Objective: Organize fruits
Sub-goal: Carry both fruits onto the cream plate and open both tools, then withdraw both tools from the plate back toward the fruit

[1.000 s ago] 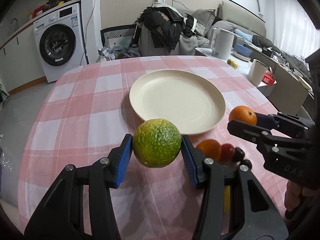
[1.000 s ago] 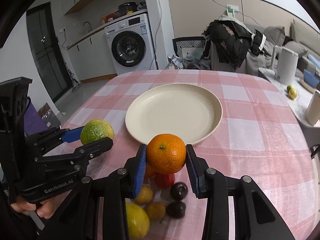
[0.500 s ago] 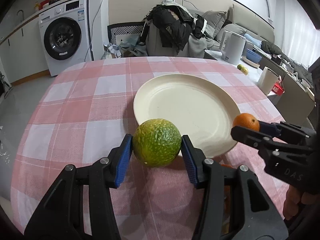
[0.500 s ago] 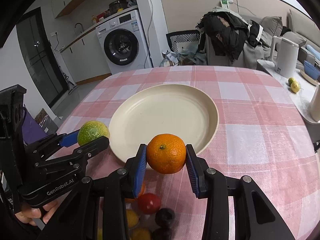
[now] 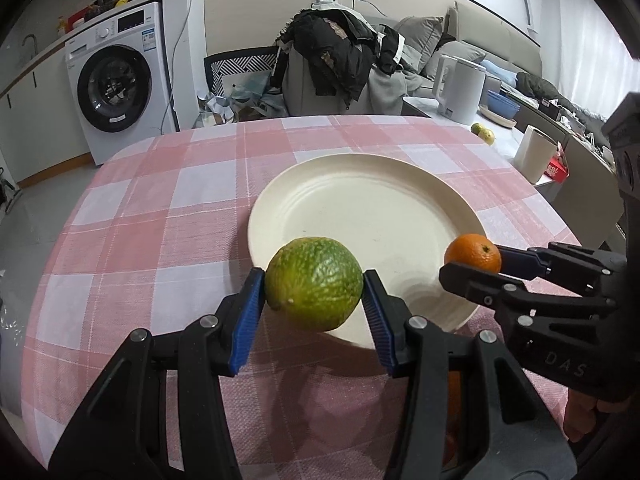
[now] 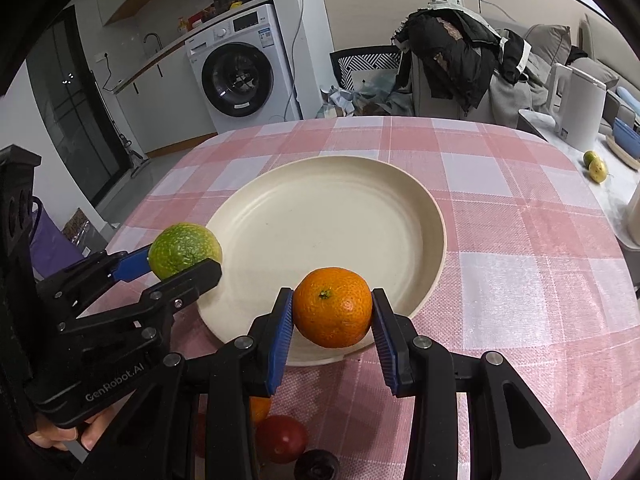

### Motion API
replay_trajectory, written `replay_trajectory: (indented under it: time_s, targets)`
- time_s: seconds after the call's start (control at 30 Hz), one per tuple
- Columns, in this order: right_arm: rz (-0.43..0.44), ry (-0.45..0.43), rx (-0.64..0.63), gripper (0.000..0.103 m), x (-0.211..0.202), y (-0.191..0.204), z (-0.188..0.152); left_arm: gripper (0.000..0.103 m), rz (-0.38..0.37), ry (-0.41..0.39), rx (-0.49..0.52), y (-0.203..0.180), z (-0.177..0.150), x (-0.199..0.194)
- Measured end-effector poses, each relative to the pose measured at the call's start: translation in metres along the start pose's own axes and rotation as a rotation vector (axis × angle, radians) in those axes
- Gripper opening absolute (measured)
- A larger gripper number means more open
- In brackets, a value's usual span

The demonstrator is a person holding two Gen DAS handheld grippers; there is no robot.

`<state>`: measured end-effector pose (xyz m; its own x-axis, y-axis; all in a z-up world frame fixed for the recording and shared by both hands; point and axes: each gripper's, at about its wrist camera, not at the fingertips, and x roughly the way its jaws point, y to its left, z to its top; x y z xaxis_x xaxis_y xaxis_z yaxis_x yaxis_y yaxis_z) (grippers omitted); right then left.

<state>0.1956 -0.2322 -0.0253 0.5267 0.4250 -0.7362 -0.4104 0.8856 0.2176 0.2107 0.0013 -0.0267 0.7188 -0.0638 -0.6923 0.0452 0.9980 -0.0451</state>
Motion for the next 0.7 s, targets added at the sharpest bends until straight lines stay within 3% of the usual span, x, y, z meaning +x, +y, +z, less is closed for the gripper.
replay_trajectory:
  time_s: [0.53,0.7]
  targets:
    - [0.002,0.010,0.024,0.039,0.011,-0.003,0.003,0.046,0.006,0.007,0.022,-0.011,-0.002,0.011]
    - [-0.019,-0.028,0.028,0.051,0.002,-0.004,0.004,0.049,0.034,-0.021,0.048,-0.014,-0.004,0.002]
